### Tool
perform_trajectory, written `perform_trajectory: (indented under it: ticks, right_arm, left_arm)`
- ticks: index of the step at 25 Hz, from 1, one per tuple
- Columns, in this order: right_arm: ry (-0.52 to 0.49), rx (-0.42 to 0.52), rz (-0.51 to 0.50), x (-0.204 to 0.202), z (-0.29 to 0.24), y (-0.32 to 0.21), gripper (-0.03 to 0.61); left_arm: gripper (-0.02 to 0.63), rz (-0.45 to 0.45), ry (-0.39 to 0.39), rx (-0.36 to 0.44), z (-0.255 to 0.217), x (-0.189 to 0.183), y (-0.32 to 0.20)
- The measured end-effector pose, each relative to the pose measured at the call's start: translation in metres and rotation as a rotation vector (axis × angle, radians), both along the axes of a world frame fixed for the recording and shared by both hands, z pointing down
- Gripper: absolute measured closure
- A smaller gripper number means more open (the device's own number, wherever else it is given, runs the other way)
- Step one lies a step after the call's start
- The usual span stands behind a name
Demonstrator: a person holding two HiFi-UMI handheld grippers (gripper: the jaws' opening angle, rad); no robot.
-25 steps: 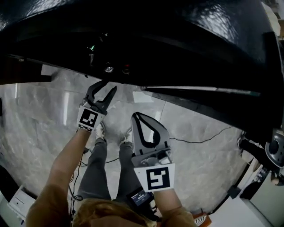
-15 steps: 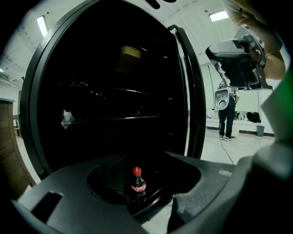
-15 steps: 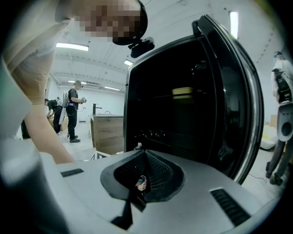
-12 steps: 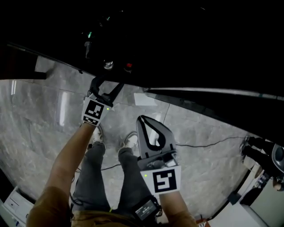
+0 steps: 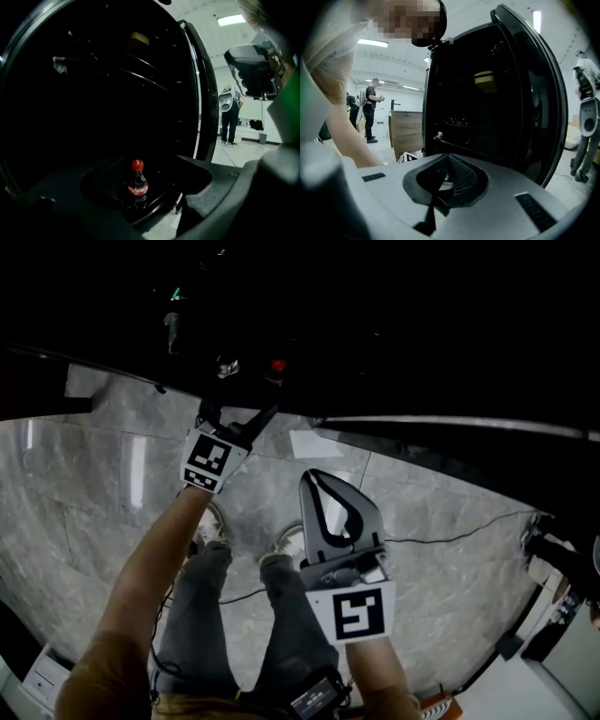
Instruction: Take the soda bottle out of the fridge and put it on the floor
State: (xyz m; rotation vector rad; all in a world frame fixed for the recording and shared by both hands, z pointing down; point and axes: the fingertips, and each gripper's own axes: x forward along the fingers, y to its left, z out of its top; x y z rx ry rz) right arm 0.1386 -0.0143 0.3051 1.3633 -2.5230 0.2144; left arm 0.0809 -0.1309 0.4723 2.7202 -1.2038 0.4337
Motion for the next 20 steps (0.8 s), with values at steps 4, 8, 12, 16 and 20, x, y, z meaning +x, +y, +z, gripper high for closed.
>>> perform_trajectory:
  ticks: [4, 8, 12, 16, 20]
  right_arm:
    - [-0.008, 0.005, 0.009, -0.004, 0.016, -0.004, 0.577]
    - [-0.038, -0.003, 0.004, -0.002, 0.034, -0.005, 0.577]
    - [-0.087, 0.004, 0.032, 0.005, 0.047, -0.013, 0.577]
    - [-0.088, 0.015, 0.048, 0.014, 0.057, -0.019, 0.577]
    - [-0.080, 0.024, 0.043, 0.017, 0.059, -0.022, 0.577]
  left_arm:
    - [0.238, 0.025, 0.013, -0.019, 0.021, 0.006, -0.016]
    - [0.235, -0.001, -0.044, -0.006, 0.040, 0.013, -0.029]
    - [0.235, -0.014, -0.076, -0.006, 0.061, 0.020, -0.036]
    - [0.235, -0.024, -0.119, 0.018, 0.077, 0.027, -0.045]
    - [0.235, -0.067, -0.111, 0.012, 0.082, 0.026, -0.055]
